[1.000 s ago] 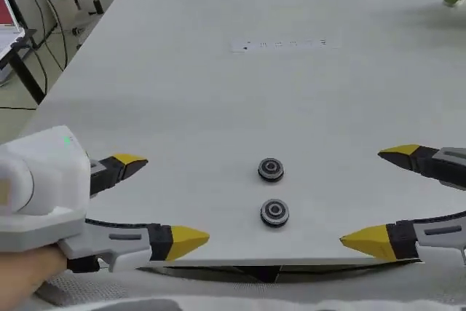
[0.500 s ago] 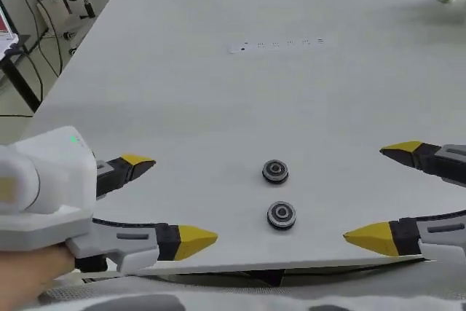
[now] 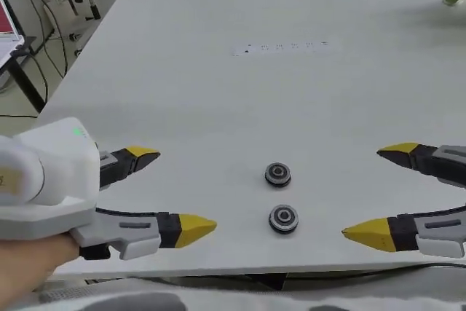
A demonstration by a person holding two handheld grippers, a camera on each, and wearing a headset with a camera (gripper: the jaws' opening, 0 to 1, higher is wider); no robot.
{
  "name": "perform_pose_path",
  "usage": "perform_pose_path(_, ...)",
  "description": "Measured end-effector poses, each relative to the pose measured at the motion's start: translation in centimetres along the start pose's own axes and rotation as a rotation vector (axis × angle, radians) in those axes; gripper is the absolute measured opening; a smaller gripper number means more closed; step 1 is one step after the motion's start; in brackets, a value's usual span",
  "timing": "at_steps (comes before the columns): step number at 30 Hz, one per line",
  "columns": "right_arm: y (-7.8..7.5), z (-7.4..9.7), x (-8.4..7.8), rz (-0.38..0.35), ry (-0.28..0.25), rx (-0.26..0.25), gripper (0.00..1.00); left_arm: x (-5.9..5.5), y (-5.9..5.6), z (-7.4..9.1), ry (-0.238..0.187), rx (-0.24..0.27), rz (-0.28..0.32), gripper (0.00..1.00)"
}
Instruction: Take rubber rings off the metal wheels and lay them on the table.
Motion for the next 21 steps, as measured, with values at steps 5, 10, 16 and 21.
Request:
perform_pose_path(5,-0.2,-0.1,0.0,0.009,0.004,0.004,0.84,-0.1,0.1,-0.1,0.011,-0.004,-0.005,0.71)
perform_pose_path(10,-0.4,-0.3,0.0,0.022,0.01,0.009,0.84,-0.1,0.3,-0.3,0.024,-0.006,-0.014,0.71)
perform_pose_path(16,-0.7,-0.9,-0.1,0.039,0.03,0.019,0.81,0.0,0.7,-1.0,0.039,-0.023,-0.009,0.68)
perform_pose_path(21,-0.9,-1.4,0.1,0.055,0.038,0.029,0.79,0.2,0.9,-1.5,0.046,-0.03,-0.024,0.67)
Point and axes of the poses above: the centre of the closed fingertips' face, and the gripper's own axes: z roughly backward along the fingers, y roughly to its left, x roughly out of its top, the point moved 4 cm from there along z, roughly backward along the fingers, and after that the axes turned 10 degrees about y, right-handed, at the moved point
